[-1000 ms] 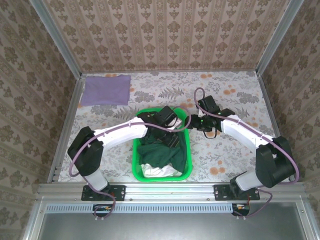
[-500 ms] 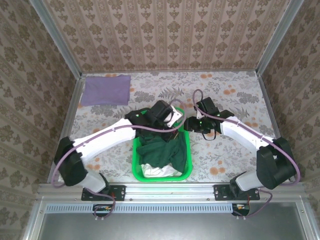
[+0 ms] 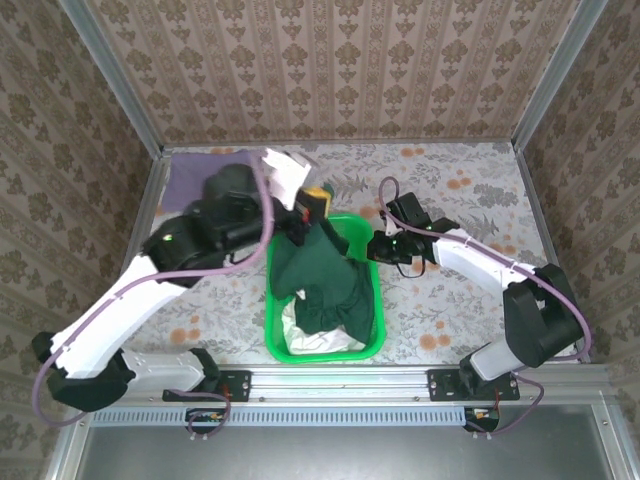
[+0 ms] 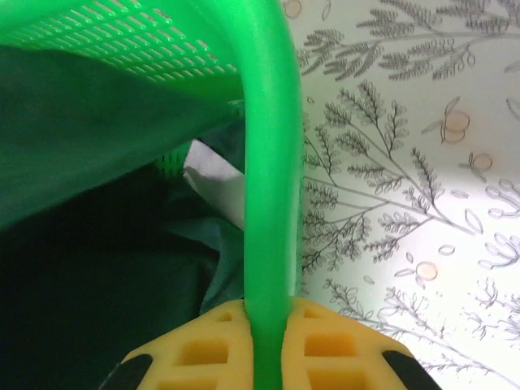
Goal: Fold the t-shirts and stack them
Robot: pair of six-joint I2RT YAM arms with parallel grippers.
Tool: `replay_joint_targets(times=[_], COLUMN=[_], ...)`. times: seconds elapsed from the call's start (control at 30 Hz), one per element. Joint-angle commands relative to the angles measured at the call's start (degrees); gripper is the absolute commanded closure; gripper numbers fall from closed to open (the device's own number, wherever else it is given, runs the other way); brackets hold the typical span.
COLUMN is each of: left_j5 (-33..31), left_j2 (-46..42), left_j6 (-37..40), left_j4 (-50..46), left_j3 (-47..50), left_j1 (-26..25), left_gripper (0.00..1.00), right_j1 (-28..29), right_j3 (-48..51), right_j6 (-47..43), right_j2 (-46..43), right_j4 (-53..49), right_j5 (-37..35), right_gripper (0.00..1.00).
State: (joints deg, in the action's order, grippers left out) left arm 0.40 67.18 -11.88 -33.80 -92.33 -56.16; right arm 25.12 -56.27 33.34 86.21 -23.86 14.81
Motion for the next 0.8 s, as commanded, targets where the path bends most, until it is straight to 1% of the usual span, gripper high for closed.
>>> replay_joint_targets(times=[0.0,0.07,0.1,0.27,0.33,0.4,0.5,0.6,0.7,0.73,0.77], left_j5=[-5.9,-8.0,-8.9,-14.8,-17.7,-20.6,-24.6,-28.1,-29.7,-30.1,-30.1], left_j2=[-3.2,-5.3,-6.8,-12.9,-13.8,-14.1,-15.4,-15.9,-15.8,-15.5,-14.9], left_j6=[3.7,4.4,4.7,7.8,10.0,12.0,14.6,16.5,18.8,19.4,19.7], left_j4=[2.6,5.0,6.9,13.6,14.4,14.8,16.9,17.8,19.2,19.6,19.4], left_j3=[-7.0,-8.4,-8.2,-6.9,-8.9,-10.4,-10.2,-9.8,-9.4,-9.3,-9.4], left_j1=[0.7,2.1,3.0,6.6,7.2,7.2,7.3,7.2,7.2,7.3,7.2], left_gripper=[1.00,1.00,1.00,1.00,1.00,1.00,1.00,1.00,1.00,1.00,1.00], right_j1=[-0.4,-1.8,-3.3,-13.6,-18.3,-21.8,-26.5,-29.1,-29.4,-29.5,-29.5], right_j3=[-1.9,-3.1,-3.5,-3.1,-3.0,-3.8,-6.0,-9.8,-15.3,-18.0,-20.4], right_j6=[0.3,0.6,1.1,2.3,1.9,0.6,-1.8,-5.4,-8.6,-9.0,-9.3], right_j2=[1.9,1.3,0.8,-2.2,-3.0,-2.8,-0.3,3.7,9.0,11.0,12.8], right_j4=[-1.7,-2.5,-3.0,-2.5,-2.1,-2.5,-2.5,-3.9,-6.5,-9.1,-10.8], right_j5=[-7.5,-10.5,-11.7,-16.3,-16.9,-19.2,-19.1,-20.5,-23.2,-24.1,-24.7], right_gripper=[0.97,1.00,1.00,1.00,1.00,1.00,1.00,0.99,0.96,0.94,0.90])
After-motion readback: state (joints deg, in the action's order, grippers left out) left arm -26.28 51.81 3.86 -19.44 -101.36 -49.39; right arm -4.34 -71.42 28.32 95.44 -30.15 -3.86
